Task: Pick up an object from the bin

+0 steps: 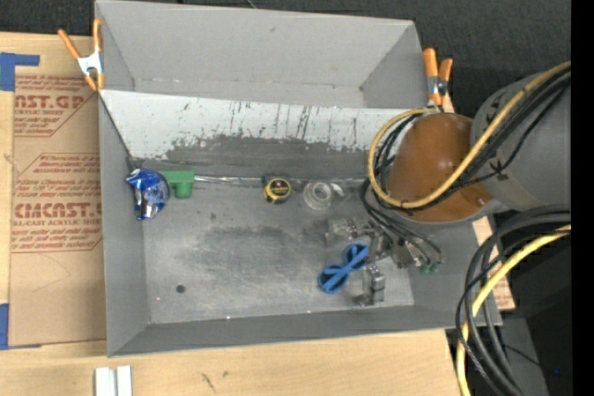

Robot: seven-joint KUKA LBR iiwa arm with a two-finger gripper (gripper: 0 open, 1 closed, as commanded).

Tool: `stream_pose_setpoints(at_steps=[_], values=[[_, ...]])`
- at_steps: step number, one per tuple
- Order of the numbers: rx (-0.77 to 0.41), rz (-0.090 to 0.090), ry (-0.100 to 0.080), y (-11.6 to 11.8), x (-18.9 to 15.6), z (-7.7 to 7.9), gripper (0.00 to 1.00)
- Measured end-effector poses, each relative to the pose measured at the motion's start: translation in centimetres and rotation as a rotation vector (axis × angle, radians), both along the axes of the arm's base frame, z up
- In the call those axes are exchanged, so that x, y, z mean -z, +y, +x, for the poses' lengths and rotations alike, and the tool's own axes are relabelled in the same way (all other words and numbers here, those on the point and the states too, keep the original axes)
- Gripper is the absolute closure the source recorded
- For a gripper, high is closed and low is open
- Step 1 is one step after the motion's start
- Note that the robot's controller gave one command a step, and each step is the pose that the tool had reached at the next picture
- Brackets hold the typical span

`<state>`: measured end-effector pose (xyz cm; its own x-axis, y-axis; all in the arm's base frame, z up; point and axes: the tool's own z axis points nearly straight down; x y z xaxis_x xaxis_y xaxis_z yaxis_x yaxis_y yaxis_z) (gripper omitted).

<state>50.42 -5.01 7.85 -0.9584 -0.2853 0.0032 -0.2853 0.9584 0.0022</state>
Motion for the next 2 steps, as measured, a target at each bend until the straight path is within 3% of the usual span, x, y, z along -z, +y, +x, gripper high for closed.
stream_pose_setpoints(at_steps=[1,2], values=[[0.0,-0.001,-0.004,-0.01,-0.12,0.11,1.0],[0.0,-0.001,-0.003,0.0,-0.11,0.1,0.0]])
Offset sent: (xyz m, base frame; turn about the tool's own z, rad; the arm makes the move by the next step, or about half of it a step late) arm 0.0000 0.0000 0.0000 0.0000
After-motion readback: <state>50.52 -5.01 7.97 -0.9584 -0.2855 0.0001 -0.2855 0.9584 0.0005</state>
